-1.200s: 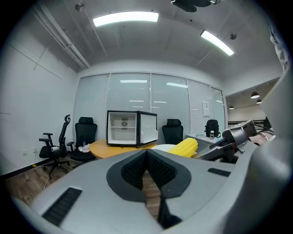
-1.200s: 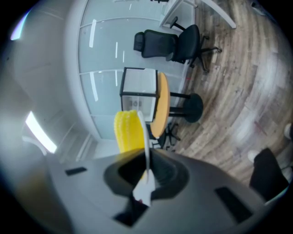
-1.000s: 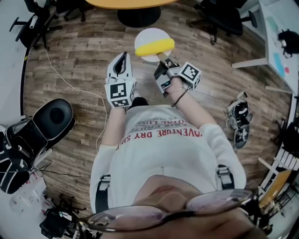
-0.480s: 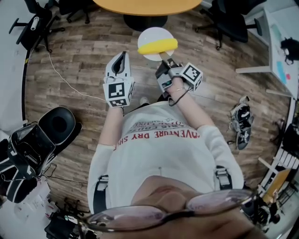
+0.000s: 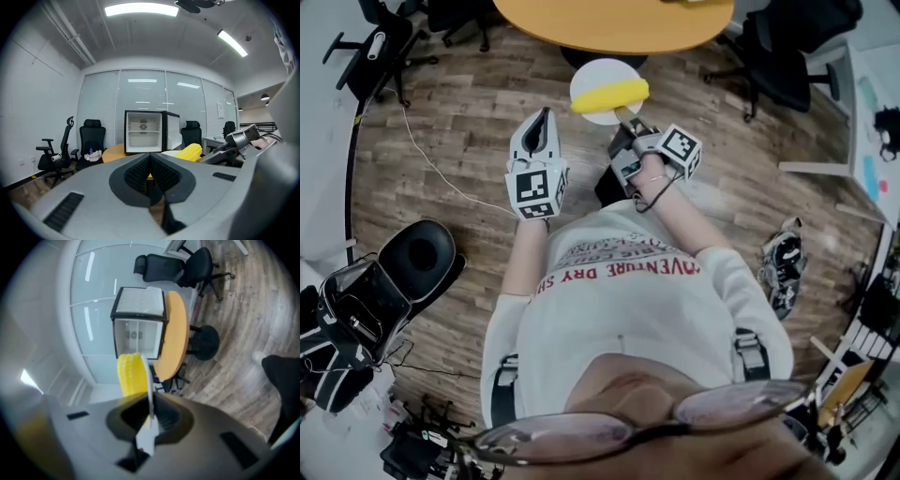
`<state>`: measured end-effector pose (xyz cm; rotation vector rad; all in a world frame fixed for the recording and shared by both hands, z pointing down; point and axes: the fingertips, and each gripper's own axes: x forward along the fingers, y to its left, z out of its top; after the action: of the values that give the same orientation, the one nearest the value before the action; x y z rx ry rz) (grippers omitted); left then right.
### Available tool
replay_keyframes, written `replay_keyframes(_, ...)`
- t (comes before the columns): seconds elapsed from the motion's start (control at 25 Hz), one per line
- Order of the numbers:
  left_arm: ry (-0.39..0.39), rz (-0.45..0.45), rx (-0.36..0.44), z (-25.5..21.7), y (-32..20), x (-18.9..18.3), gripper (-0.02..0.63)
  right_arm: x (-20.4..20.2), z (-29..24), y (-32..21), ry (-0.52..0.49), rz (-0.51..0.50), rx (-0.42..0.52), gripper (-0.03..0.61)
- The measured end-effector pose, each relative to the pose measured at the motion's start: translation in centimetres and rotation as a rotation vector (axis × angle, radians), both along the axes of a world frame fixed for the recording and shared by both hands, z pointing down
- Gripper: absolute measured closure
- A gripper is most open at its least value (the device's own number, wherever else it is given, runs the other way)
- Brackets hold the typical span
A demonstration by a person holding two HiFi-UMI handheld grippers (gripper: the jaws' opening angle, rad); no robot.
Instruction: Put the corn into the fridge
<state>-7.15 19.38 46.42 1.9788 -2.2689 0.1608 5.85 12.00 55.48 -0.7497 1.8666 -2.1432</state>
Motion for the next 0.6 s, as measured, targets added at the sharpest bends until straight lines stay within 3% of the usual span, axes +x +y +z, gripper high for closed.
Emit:
replay_keyframes(0.36, -0.023, -0.052, 0.004, -1.8, -12.3, -4.2, 0.589, -5.3, -1.9, -12.9, -0.033, -0.078, 0.016, 0.540)
replay_keyframes(0.6, -0.030, -0.054, 0.013, -2.0, -20.3, -5.8, 0.589, -6.8, -1.7, -21.0, -0.026, -0.074, 0.025, 0.538)
